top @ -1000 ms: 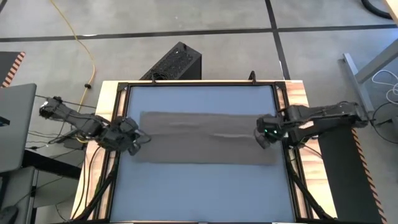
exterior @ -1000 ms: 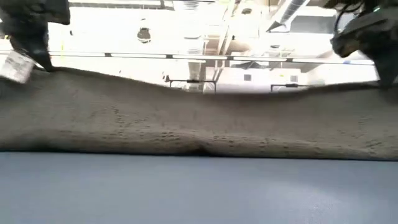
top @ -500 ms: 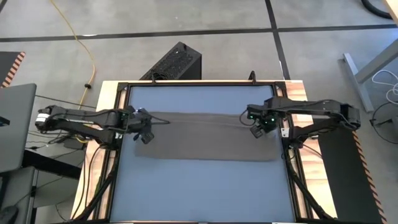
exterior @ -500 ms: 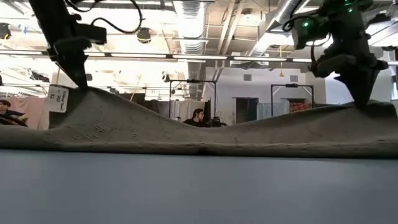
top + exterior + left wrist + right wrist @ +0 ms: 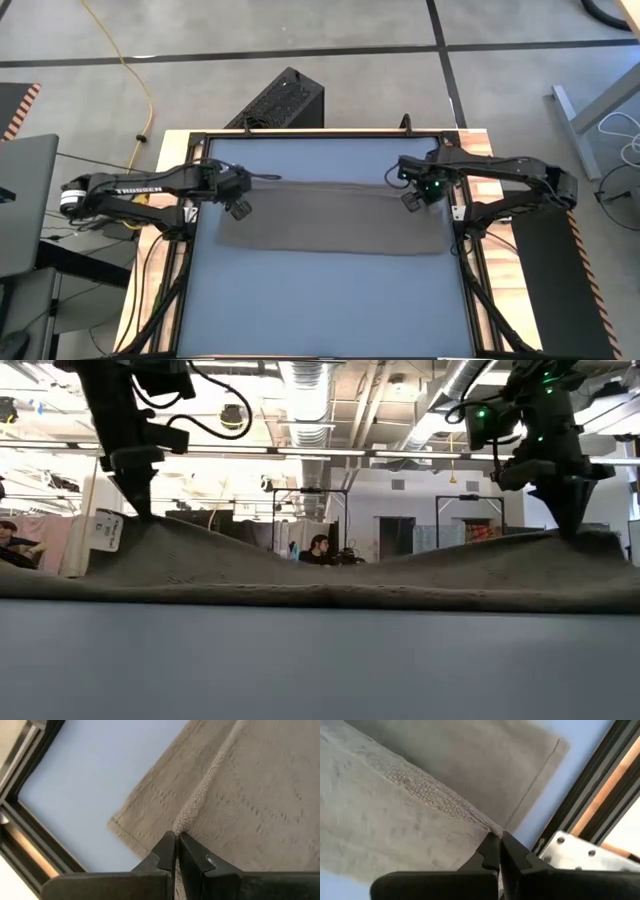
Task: Roll towel
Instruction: Roll the grey towel
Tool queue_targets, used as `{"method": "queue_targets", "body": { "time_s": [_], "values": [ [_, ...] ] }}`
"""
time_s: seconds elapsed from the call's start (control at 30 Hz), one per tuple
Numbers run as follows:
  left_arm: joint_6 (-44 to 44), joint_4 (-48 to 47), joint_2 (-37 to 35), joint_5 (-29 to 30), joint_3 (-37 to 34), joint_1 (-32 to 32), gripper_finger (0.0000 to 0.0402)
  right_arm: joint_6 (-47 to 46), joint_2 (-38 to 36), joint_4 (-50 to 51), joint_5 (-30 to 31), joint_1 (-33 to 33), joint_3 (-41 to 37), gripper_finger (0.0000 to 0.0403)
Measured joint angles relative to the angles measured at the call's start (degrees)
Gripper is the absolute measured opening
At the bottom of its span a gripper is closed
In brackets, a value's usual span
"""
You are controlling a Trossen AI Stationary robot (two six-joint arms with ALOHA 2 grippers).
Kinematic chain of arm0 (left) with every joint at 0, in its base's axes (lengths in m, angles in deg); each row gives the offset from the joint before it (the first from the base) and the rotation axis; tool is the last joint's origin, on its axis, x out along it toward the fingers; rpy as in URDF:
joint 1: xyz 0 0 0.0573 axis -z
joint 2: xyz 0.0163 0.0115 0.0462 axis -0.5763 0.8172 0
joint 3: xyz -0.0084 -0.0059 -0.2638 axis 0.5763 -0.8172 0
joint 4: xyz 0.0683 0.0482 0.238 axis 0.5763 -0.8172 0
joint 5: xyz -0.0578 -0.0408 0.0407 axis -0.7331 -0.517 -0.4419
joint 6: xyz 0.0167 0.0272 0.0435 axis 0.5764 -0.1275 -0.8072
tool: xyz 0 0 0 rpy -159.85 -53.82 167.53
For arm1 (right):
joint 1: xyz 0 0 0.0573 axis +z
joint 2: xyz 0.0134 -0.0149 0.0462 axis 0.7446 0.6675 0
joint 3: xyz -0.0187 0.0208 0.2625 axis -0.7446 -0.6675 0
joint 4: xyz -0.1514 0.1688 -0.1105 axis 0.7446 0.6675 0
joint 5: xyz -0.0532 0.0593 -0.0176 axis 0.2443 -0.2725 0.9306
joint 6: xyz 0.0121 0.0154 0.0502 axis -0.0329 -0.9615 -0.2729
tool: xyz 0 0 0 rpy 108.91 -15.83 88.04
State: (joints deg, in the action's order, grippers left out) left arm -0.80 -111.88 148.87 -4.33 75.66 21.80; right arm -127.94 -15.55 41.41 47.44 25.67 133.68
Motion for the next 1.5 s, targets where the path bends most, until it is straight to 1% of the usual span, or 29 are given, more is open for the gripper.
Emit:
{"method": "queue_targets", "body": {
  "time_s": [0.27,0.5,0.63,0.77,0.97,1.1,1.2,1.4,1.5],
  "values": [
    [-3.2,1.1,4.55,-0.29,0.0,-4.34,0.0,2.22,0.31,-1.65,1.13,-4.71,0.04,0.0018],
    [-6.2,2.03,7.56,-0.21,0.0,-6.17,0.0,4.1,0.31,-2.75,1.22,-8.26,0.04,0.0018],
    [-6.86,3.41,7.61,0.14,0.0,-7.51,0.0,5.19,0.31,-4.67,1.22,-9.53,0.04,0.0018],
    [-6.68,3.66,7.38,1.87,0.0,-8.55,0.0,5.38,0.31,-5.58,1.52,-10.52,0.04,0.0018],
    [-7.51,3.66,7.39,1.43,0.0,-10.16,0.0,6.47,0.31,-5.55,1.71,-12.13,0.04,0.0022],
    [-8.85,3.7,7.39,0.07,0.0,-10.36,0.001,6.86,0.31,-5.74,1.72,-12.66,0.04,0.005],
    [-9.4,3.75,7.39,-0.2,0.0,-10.33,0.0031,7.55,0.31,-5.74,1.92,-13.02,0.04,0.0084],
    [-8.36,3.53,7.39,1.67,0.0,-10.33,0.0078,7.76,0.26,-5.73,6.38,-13.38,0.04,0.0154],
    [-7.89,3.46,7.39,1.75,0.0,-10.33,0.0093,8.23,0.18,-5.58,6.67,-13.36,0.18,0.0181]
  ]
}}
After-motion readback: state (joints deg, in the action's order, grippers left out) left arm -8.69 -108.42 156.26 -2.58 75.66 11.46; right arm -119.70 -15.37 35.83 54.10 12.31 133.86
